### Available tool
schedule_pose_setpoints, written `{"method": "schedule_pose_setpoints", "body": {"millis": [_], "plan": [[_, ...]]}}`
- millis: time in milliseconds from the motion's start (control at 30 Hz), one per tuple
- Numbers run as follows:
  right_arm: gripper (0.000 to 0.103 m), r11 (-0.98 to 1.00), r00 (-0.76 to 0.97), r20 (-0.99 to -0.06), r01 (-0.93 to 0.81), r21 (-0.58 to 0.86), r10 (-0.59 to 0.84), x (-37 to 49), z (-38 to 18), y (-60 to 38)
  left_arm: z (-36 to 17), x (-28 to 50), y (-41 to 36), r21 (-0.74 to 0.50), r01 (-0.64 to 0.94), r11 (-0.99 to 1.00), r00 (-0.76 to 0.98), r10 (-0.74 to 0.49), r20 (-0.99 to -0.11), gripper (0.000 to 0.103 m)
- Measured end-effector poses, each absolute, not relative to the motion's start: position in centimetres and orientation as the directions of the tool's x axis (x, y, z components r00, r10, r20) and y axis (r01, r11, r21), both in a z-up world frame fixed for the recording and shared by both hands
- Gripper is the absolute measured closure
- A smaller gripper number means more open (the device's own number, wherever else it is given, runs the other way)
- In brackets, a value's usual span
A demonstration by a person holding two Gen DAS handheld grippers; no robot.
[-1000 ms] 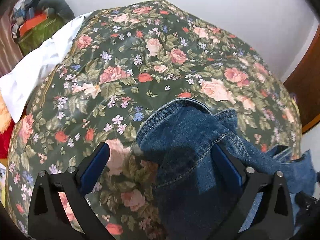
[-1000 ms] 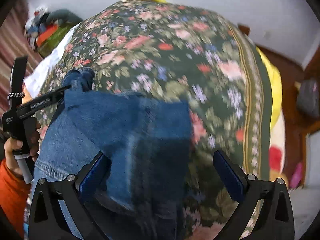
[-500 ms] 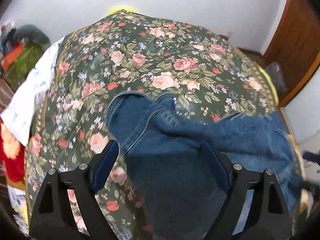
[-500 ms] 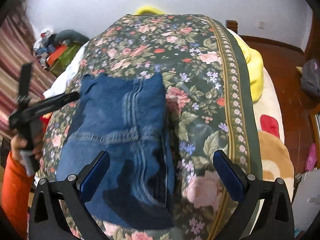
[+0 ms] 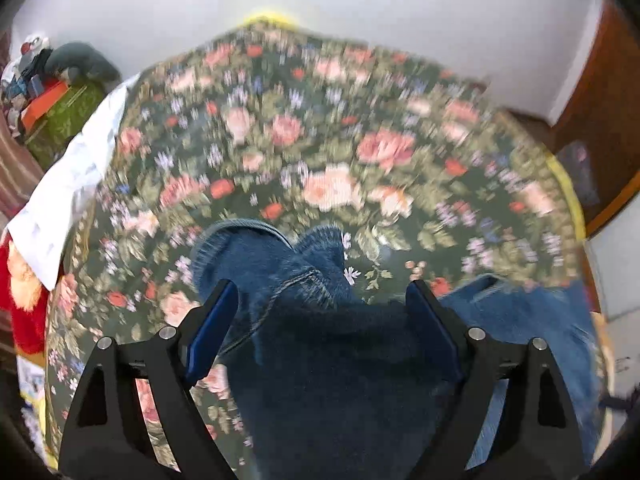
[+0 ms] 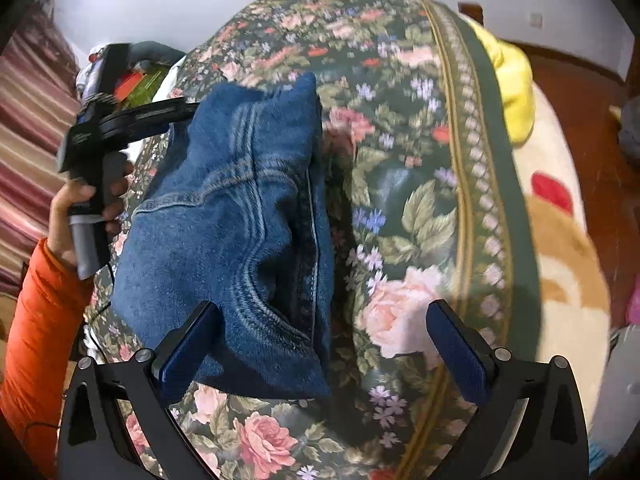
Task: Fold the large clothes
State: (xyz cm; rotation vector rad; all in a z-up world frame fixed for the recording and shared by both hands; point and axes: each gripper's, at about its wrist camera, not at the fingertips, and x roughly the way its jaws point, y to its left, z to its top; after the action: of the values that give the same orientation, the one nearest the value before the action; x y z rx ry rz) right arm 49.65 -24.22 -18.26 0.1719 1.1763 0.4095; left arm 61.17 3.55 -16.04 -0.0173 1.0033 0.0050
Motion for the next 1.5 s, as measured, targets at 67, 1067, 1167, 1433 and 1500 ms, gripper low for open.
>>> {"method": "schedule_pose_setpoints", "body": {"millis": [67,1067,1167,1433,1500], "plan": [[0.000,0.905,0.339,-0.842,-0.236,0.355,0.419,50.0,-17.3,-23.9,-13.9,59.0,4.8,-0.032,0.021,0.999,0.585,-0.038,-0.810,0.016],[0.001,0.727,0.026,-0.740,-0.215,0.652,0.672,60.1,-25.9,-16.0,-24.9,54.2,9.2,-0.605,-0.098,0.790,0.347,-0.543,-0.765,0.006],[0.012,0.730,0.052,-0.737,-0.199,0.654,0.674,60.0,-25.7,-15.8,-24.7,54.4,9.2,-0.618,-0.113,0.778,0.360,-0.548,-0.755,0.017],[0.042,0.746,0.129,-0.742,-0.241,0.620,0.658,56.7,-21.4,-14.6,-19.8,51.3,8.7,-0.542,-0.044,0.839,0.440,-0.471,-0.765,0.037],[0.049,0.743,0.132,-0.740,-0.264,0.615,0.660,55.7,-20.0,-14.1,-18.1,50.4,8.8,-0.528,-0.018,0.849,0.459,-0.462,-0.759,0.039]]}}
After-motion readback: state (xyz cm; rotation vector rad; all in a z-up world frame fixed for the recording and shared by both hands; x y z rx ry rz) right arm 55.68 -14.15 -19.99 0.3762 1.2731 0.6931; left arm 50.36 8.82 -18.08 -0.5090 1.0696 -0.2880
